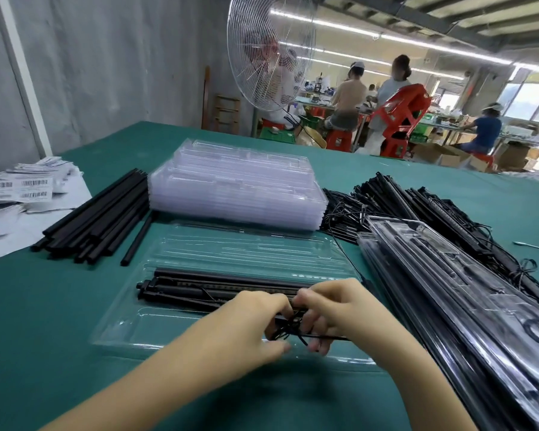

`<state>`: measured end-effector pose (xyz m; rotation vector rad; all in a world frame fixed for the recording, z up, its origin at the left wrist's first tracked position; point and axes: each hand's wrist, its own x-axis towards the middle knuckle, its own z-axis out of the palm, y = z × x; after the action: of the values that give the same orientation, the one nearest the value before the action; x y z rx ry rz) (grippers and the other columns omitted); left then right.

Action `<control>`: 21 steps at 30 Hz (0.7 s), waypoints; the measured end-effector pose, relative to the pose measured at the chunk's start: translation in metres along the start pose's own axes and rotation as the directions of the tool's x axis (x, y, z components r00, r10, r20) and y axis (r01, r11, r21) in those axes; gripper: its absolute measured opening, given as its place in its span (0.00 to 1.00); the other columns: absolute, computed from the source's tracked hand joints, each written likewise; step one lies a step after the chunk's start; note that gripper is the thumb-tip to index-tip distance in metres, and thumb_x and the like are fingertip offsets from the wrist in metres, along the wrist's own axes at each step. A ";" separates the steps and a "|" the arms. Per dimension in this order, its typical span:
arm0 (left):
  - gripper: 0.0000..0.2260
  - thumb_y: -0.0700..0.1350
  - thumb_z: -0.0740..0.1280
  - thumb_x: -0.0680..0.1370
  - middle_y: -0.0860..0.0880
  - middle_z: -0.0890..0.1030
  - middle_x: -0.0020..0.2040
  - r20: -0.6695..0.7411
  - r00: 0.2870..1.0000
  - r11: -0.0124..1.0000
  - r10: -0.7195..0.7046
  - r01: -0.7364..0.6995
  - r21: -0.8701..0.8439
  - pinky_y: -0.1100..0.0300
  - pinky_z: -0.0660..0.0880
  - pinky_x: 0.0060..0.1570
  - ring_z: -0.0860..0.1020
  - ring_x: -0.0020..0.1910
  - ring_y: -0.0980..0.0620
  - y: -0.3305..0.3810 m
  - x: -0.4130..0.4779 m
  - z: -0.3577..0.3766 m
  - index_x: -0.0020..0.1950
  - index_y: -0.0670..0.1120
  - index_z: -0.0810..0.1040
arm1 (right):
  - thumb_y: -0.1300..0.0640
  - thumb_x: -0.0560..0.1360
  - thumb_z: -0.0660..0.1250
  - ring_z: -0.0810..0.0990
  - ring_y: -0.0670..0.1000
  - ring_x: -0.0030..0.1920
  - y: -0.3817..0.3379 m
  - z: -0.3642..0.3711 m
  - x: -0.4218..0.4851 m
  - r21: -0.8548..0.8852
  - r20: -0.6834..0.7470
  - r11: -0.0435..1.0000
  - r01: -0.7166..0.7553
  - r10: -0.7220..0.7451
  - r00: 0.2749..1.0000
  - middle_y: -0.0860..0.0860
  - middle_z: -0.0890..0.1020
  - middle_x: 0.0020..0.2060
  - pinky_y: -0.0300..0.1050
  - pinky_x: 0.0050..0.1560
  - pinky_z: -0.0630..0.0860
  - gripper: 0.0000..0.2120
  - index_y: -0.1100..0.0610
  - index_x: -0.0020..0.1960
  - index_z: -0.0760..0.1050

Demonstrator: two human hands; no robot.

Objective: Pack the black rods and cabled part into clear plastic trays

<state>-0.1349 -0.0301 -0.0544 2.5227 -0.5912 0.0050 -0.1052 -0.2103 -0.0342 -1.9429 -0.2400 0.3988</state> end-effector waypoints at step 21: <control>0.14 0.45 0.76 0.69 0.54 0.78 0.41 -0.063 0.997 0.891 -0.045 0.011 -0.454 0.66 0.75 0.30 0.76 0.25 0.58 -0.005 0.026 0.007 0.41 0.64 0.77 | 0.60 0.74 0.60 0.66 0.50 0.24 -0.033 -0.091 0.036 -0.352 -0.579 0.904 -0.242 -0.008 0.815 0.54 0.71 0.27 0.40 0.26 0.64 0.07 0.61 0.38 0.70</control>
<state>-0.1102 -0.0403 -0.0602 2.0650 -0.4628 -0.0474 -0.0365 -0.2618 0.0228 -2.4075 0.2162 -0.1926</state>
